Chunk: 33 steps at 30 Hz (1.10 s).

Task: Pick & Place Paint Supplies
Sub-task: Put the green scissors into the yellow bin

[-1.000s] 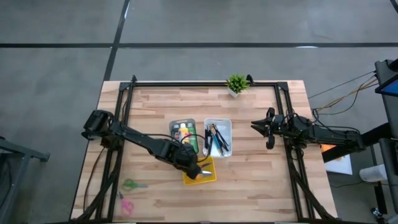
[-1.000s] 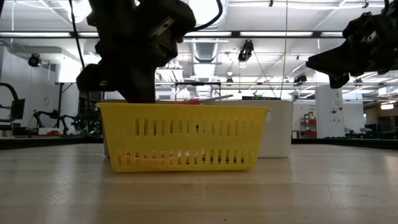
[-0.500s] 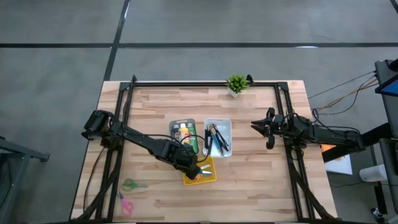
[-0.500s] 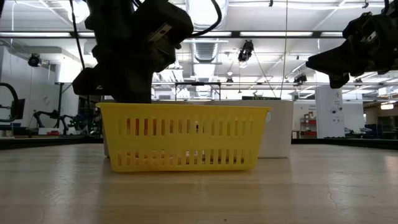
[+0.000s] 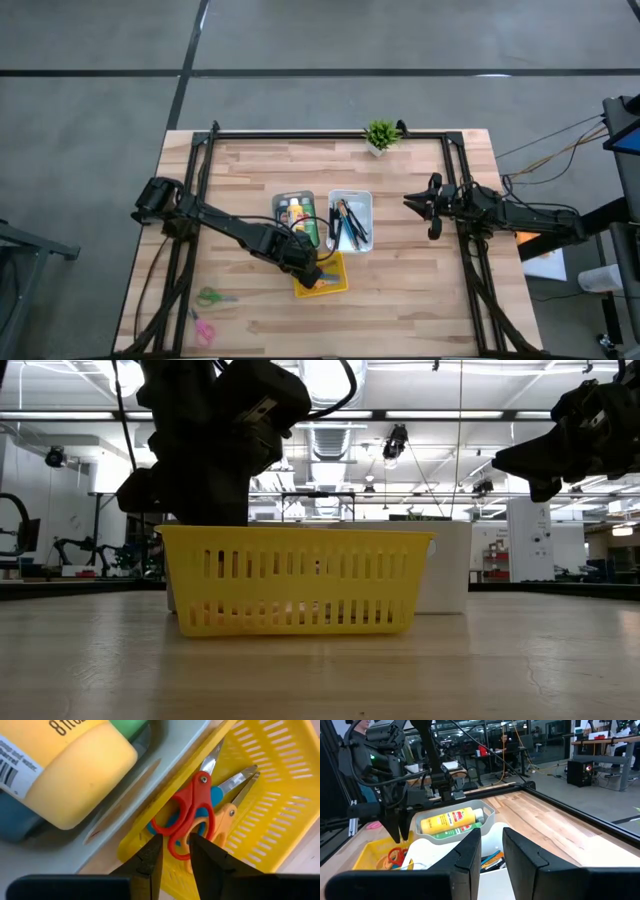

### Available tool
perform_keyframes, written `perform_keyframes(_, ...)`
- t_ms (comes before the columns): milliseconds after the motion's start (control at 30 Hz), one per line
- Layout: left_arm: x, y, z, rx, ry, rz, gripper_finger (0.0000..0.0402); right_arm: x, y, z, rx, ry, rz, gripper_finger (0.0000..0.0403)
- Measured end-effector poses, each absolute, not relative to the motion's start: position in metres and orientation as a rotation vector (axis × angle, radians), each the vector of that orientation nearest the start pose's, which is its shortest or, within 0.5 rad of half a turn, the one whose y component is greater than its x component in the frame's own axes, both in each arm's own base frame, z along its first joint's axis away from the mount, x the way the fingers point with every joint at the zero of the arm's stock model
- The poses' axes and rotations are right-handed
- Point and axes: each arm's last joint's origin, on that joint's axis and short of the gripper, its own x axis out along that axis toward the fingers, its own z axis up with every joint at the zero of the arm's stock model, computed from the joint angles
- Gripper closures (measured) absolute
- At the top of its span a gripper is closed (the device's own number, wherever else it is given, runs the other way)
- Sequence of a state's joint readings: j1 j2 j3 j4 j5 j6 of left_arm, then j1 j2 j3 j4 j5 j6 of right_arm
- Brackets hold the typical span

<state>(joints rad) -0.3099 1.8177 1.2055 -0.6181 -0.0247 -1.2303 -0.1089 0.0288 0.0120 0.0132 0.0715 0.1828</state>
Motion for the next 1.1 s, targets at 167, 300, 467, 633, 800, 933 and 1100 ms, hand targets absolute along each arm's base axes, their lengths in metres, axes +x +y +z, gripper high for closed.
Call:
perform_keyframes(167,0.336,-0.107,0.191,-0.900,1.185,0.470,0.0302,0.098,-0.013,0.167,0.182,-0.013,-0.181,0.0325)
perform_keyframes(300,0.326,-0.103,0.213,-0.903,1.187,0.473,0.0302,0.098,-0.013,0.167,0.182,-0.013,-0.181,0.0325)
perform_keyframes(467,0.303,-0.100,0.233,-0.928,1.194,0.559,0.0302,0.098,-0.013,0.167,0.182,-0.013,-0.181,0.0325)
perform_keyframes(633,0.277,-0.109,0.244,-0.952,1.224,0.707,0.0302,0.098,-0.013,0.167,0.182,-0.013,-0.180,0.0325)
perform_keyframes(800,0.248,-0.123,0.249,-0.982,1.243,0.933,0.0302,0.098,-0.013,0.167,0.182,-0.013,-0.181,0.0325)
perform_keyframes(933,0.227,-0.134,0.252,-1.011,1.228,1.068,0.0302,0.098,-0.013,0.167,0.182,-0.013,-0.181,0.0325)
perform_keyframes(1100,0.198,-0.146,0.247,-1.100,1.181,1.137,0.0302,0.098,-0.013,0.167,0.182,-0.013,-0.180,0.0325)
